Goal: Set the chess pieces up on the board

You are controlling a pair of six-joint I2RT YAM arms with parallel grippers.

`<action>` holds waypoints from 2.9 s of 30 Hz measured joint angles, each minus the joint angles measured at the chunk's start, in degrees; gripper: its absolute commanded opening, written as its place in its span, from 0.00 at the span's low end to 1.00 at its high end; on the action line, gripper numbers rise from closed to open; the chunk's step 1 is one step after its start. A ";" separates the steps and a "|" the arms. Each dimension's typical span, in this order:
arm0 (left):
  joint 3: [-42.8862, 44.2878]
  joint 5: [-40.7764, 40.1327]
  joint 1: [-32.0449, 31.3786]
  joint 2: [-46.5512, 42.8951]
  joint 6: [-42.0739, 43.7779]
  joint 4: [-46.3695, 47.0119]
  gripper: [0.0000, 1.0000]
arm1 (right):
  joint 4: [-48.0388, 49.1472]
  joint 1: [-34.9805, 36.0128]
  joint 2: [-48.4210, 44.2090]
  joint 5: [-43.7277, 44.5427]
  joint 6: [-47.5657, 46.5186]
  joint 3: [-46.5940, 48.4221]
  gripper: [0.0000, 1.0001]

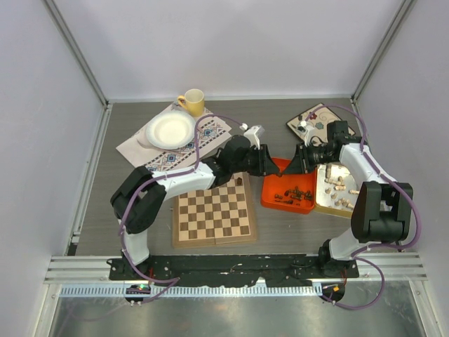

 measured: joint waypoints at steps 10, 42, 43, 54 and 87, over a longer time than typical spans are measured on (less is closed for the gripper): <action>0.72 0.42 0.00 0.90 0.02 -0.63 0.35 | -0.37 0.00 0.26 -0.24 0.00 0.07 0.01; 0.72 -1.49 0.74 -2.32 4.90 -9.09 0.00 | 0.59 0.00 0.24 4.04 -0.22 0.07 0.01; 0.72 -1.86 0.94 -3.56 5.75 -10.78 0.00 | 0.98 0.00 0.13 4.83 -0.20 -0.04 0.01; 2.80 -6.78 7.39 -18.93 15.28 -32.50 0.00 | 3.26 0.02 -2.16 12.66 -1.33 -1.42 0.01; 18.47 -9.11 12.87 -4.76 22.86 -49.44 0.00 | 3.98 0.31 -2.43 15.28 -2.36 -1.86 0.01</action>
